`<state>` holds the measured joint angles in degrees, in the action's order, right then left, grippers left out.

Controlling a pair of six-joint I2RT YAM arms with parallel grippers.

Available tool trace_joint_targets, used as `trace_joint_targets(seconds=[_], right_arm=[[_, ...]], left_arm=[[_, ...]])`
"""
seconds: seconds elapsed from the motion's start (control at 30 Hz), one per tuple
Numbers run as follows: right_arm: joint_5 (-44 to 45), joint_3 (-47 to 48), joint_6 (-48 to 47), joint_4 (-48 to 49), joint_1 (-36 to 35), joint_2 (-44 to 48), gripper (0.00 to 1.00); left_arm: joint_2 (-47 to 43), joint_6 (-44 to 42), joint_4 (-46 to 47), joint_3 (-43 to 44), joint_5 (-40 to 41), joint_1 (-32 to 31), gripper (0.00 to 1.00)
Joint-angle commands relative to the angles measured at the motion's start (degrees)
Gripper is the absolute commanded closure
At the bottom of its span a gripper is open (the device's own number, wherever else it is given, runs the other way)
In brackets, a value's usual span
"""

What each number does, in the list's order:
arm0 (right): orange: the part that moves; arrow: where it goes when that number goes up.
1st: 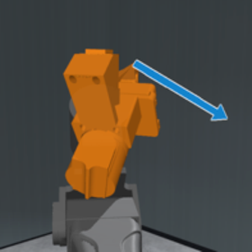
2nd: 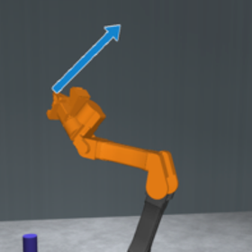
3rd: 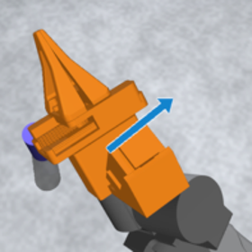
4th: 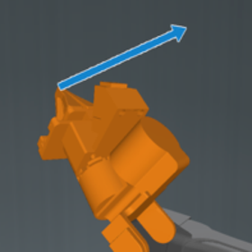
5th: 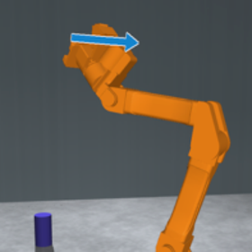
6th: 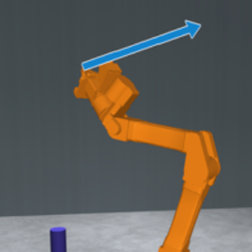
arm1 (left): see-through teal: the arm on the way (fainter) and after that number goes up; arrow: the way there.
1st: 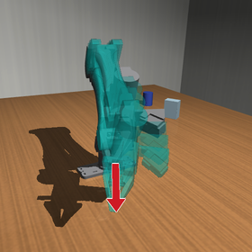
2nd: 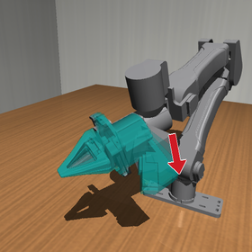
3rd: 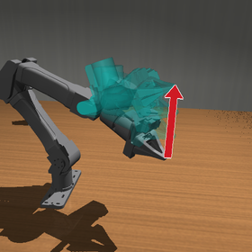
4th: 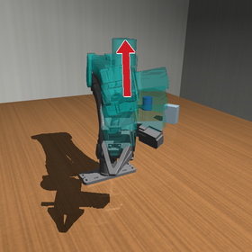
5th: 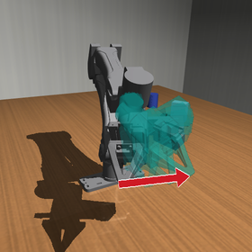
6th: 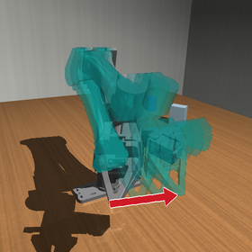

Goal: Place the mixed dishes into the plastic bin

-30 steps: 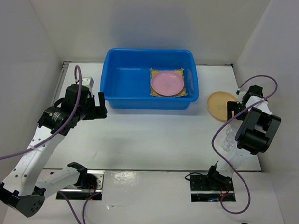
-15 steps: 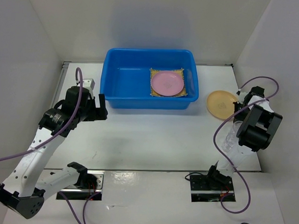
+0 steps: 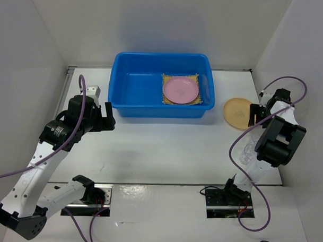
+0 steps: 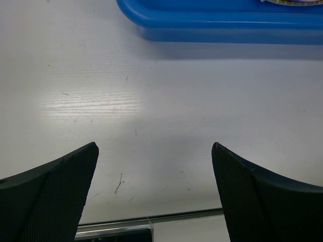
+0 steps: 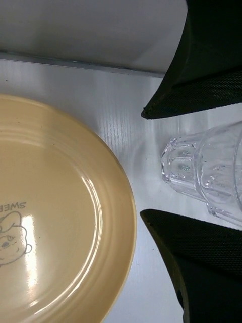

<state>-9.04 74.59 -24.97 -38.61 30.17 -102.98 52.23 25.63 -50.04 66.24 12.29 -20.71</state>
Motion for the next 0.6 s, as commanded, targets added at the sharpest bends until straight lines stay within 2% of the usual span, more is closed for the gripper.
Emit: trace_joint_targets(seconds=[0.0, 0.57], right_arm=[[-1.33, 2.32, 1.24, 0.03, 0.32, 2.44, 0.23], [-5.73, 10.32, 9.58, 0.03, 0.32, -11.79, 0.23]], left_arm=[[-1.43, -0.75, 1.61, -0.14, 1.06, 0.32, 0.01], [-1.43, -0.23, 1.61, -0.67, 1.59, 0.32, 0.01]])
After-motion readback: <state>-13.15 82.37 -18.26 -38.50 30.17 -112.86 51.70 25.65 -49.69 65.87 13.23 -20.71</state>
